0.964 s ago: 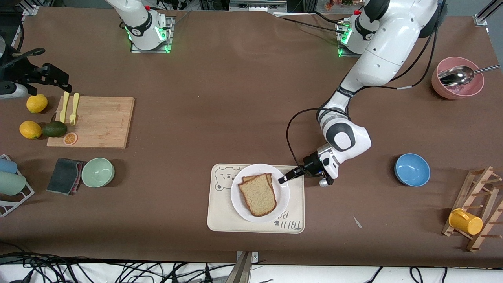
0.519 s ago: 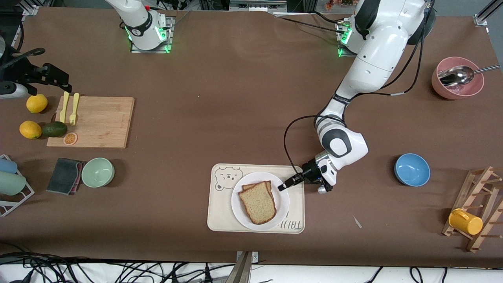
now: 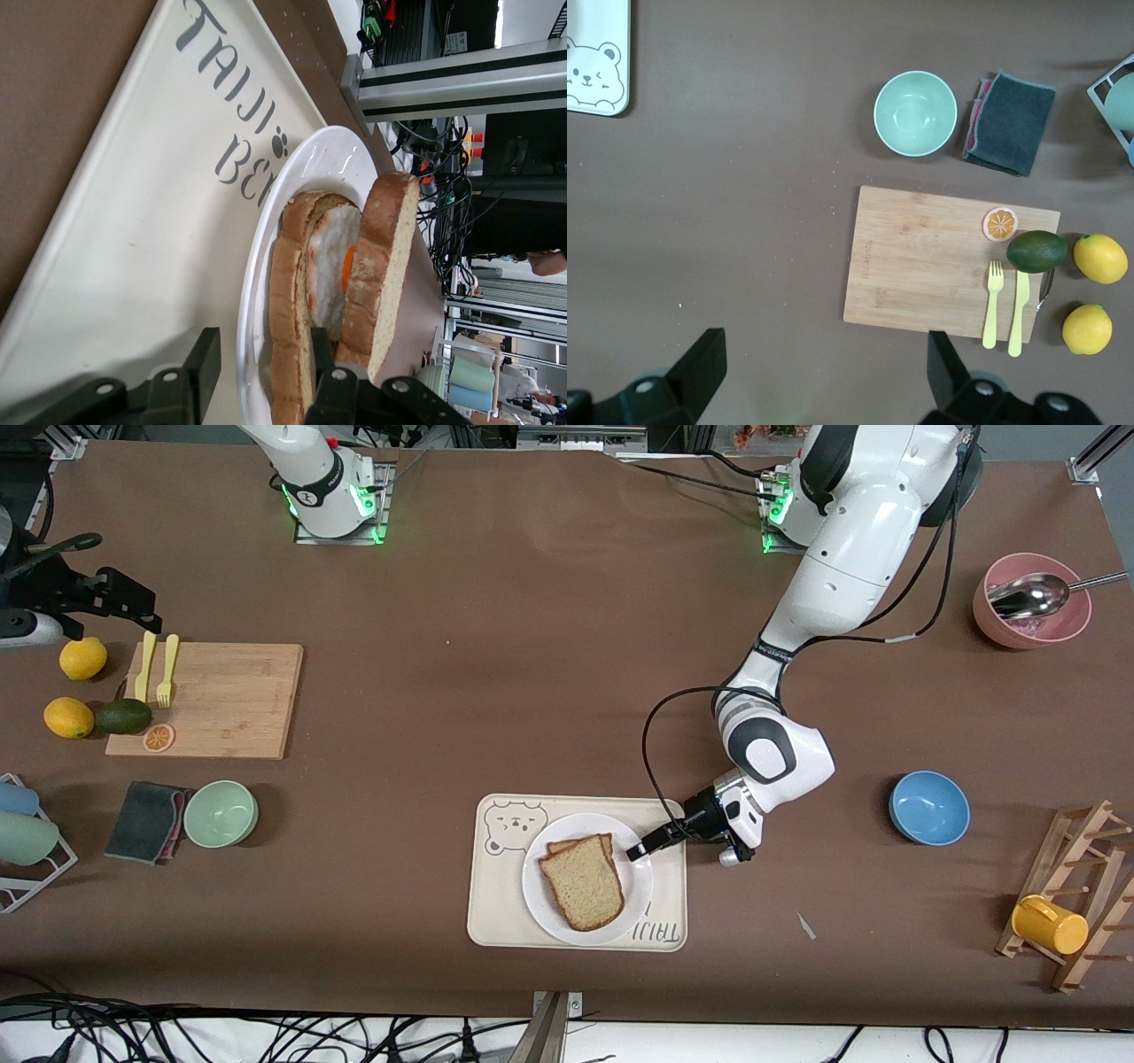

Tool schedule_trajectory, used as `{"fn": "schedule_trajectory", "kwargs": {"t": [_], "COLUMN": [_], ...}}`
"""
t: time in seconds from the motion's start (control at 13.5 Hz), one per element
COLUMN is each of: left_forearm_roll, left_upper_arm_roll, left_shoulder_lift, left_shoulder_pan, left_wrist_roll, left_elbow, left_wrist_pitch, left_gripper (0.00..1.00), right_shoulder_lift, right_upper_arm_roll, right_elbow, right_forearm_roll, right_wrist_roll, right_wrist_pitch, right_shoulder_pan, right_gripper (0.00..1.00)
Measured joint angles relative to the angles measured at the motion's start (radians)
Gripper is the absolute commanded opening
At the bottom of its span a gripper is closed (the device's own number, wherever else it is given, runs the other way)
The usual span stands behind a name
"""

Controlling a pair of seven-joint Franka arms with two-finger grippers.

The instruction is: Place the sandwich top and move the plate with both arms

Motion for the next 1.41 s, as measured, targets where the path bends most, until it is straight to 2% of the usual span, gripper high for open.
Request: {"fn": "schedule_trajectory", "kwargs": {"t": [0.15, 0.45, 0.74, 1.26, 1.41], "left_forearm_roll": [0.037, 0.279, 0.465, 0.988, 1.13], "left_upper_arm_roll": [0.007, 0.013, 0.015, 0.043, 0.07], "left_shoulder_lift": [-0.003, -0.043, -0.13, -0.321, -0.372], "left_shoulder_pan": [0.0, 0.02, 0.053, 0.068, 0.082], "left_wrist_roll": [-0.032, -0.263, -0.378, -0.626, -0.67], "left_elbow": [0.002, 0.004, -0.038, -0.215, -0.251], "left_wrist_pitch": [0.0, -0.026, -0.072, -0.082, -0.159], "left_gripper": [0.58, 0.63, 0.73, 0.82, 0.82], "right_shoulder_lift": [0.0, 0.0, 0.0, 0.0, 0.0], "right_upper_arm_roll": [0.0, 0.0, 0.0, 0.0, 0.0], "right_elbow": [0.0, 0.0, 0.0, 0.0, 0.0], "right_forearm_roll": [0.0, 0.0, 0.0, 0.0, 0.0], "right_wrist_roll": [0.0, 0.0, 0.0, 0.0, 0.0], "right_wrist_pitch": [0.0, 0.0, 0.0, 0.0, 0.0], "right_shoulder_pan": [0.0, 0.0, 0.0, 0.0, 0.0], "right_gripper": [1.0, 1.0, 1.0, 1.0, 1.0]}}
